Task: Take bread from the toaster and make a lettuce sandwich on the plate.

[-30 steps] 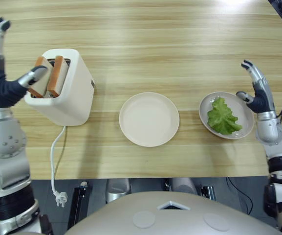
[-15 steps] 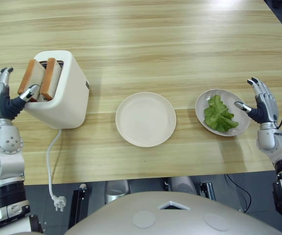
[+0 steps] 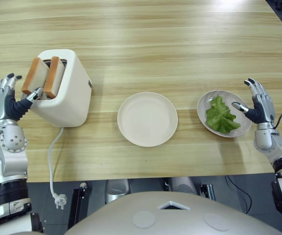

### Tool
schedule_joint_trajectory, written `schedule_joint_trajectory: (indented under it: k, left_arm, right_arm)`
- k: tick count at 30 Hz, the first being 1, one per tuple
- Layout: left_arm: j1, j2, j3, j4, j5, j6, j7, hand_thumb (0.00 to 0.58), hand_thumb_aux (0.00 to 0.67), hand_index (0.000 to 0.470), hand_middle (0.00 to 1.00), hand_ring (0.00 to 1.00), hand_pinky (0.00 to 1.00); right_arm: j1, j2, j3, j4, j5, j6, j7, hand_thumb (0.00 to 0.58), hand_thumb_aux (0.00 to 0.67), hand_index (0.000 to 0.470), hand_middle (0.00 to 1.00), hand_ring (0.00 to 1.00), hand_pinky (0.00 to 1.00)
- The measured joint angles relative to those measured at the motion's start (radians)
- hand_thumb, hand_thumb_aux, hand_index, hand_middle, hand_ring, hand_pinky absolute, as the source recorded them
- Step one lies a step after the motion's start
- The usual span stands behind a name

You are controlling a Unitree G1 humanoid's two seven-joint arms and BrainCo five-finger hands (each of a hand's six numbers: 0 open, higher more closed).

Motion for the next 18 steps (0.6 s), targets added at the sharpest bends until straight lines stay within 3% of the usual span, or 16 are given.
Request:
schedule_joint_trajectory:
  k: [18]
  left_arm:
    - [-0.023, -0.001, -0.073, -0.058, -0.008, -0.004, 0.013, 0.58, 0.67, 0.46, 0.0, 0.0, 0.0]
  right_arm:
    - [-0.021, 0.029, 0.069, 0.012, 0.019, -0.003, -0.01, 0.0, 0.0, 0.0, 0.0, 0.0, 0.0]
